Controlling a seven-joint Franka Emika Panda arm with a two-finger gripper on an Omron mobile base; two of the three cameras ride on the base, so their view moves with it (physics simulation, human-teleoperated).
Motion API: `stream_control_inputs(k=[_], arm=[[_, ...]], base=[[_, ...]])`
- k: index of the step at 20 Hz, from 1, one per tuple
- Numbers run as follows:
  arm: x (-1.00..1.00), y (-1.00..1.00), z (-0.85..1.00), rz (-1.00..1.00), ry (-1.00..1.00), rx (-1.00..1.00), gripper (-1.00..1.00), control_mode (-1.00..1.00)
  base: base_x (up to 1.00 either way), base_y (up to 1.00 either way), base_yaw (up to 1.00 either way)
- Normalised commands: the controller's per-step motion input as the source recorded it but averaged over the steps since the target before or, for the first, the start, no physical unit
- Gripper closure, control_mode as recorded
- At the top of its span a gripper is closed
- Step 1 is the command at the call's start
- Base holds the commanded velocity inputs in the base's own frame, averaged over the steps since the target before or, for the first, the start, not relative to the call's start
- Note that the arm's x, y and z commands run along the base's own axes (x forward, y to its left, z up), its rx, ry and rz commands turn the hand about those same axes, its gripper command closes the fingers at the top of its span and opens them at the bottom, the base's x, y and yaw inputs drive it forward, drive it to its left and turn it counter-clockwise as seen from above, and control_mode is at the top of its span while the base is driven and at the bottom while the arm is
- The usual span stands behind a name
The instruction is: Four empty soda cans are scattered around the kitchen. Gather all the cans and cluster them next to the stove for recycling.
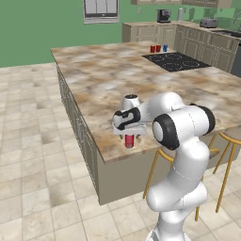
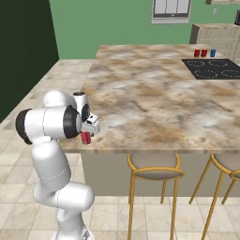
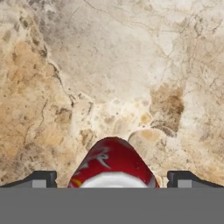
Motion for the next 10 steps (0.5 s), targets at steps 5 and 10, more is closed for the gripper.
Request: stream_control_inputs(k=[5, 10], arm=[[0.00, 0.00, 0.00, 0.00, 0.00, 0.00, 1.00, -1.00], [0.00, 0.00, 0.00, 0.00, 0.00, 0.00, 1.00, -1.00]], base=[[0.00, 0.00, 0.00], [0.00, 0.00, 0.00]])
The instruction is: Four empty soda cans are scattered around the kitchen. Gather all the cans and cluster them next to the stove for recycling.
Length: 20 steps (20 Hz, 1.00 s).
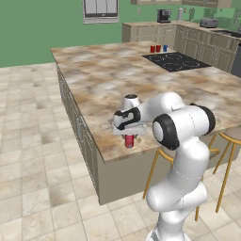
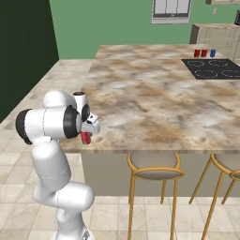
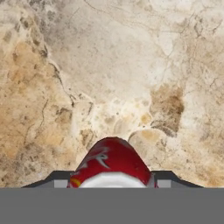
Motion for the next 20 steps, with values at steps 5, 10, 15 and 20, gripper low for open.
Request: stream_control_inputs(k=[5, 10, 15, 20], arm=[[-0.01, -0.06, 0.05, 0.00, 0.00, 0.00, 1.00, -1.00], [-0.26, -0.28, 0.63, -0.01, 0.00, 0.00, 1.00, -1.00], [-0.47, -0.21, 0.83, 0.00, 0.00, 0.01, 1.00, -1.00], [-0.80, -0.12, 0.27, 0.01, -0.06, 0.00, 1.00, -1.00]], base=[[0.00, 0.00, 0.00], [0.00, 0.00, 0.00], [0.00, 0.00, 0.00], [0.00, 0.00, 0.00]])
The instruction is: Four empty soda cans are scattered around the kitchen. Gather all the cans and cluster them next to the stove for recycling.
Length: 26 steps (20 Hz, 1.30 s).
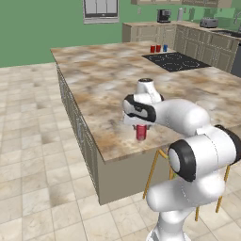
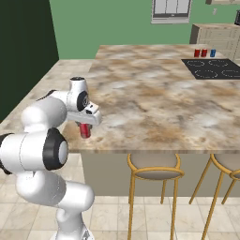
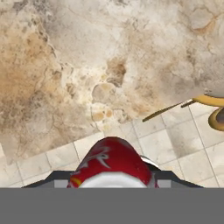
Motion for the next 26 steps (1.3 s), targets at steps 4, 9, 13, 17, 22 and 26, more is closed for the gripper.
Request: stream_control_inputs(k=[4, 9, 13, 17, 22, 26], arm=[[-0.59, -0.20, 0.42, 0.02, -0.02, 0.00, 1.00, -1.00], [-0.79, -0.26, 0.04, 0.01, -0.16, 0.00, 1.00, -1.00], [-0.51, -0.28, 0.01, 0.01, -0.16, 0.00, 1.00, -1.00], [-0.29, -0.22, -0.03, 0.01, -0.04, 0.00, 1.00, -1.00], [-0.01, 0.00, -0.01, 0.00, 0.00, 0.00, 1.00, -1.00], [0.00, 0.00, 0.00, 0.00, 0.00, 0.00, 1.00, -1.00]], base=[[0.00, 0.00, 0.00], [0.00, 0.00, 0.00], [0.00, 0.00, 0.00], [0.00, 0.00, 0.00], [0.00, 0.00, 0.00], [0.00, 0.00, 0.00]])
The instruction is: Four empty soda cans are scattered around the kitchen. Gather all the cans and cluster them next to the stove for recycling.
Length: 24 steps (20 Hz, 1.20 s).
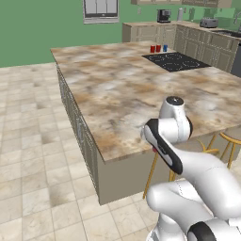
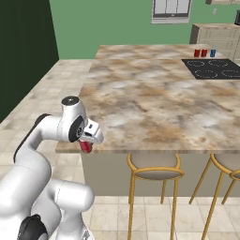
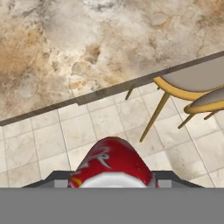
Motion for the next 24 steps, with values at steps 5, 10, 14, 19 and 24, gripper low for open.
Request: stream_control_inputs(k=[5, 10, 14, 19, 24], arm=[[0.00, 0.00, 0.00, 0.00, 0.00, 0.00, 1.00, 1.00], [0.00, 0.00, 0.00, 0.00, 0.00, 0.00, 1.00, 1.00], [0.00, 0.00, 0.00, 0.00, 0.00, 0.00, 1.00, 1.00], [0.00, 0.00, 0.00, 0.00, 0.00, 0.00, 1.00, 1.00], [0.00, 0.00, 0.00, 0.00, 0.00, 0.00, 1.00, 1.00]], base=[[-0.07, -0.29, 0.03], [0.00, -0.58, 0.12], [-0.06, -0.69, 0.18], [-0.22, -0.90, 0.15], [-0.30, -0.99, 0.11]])
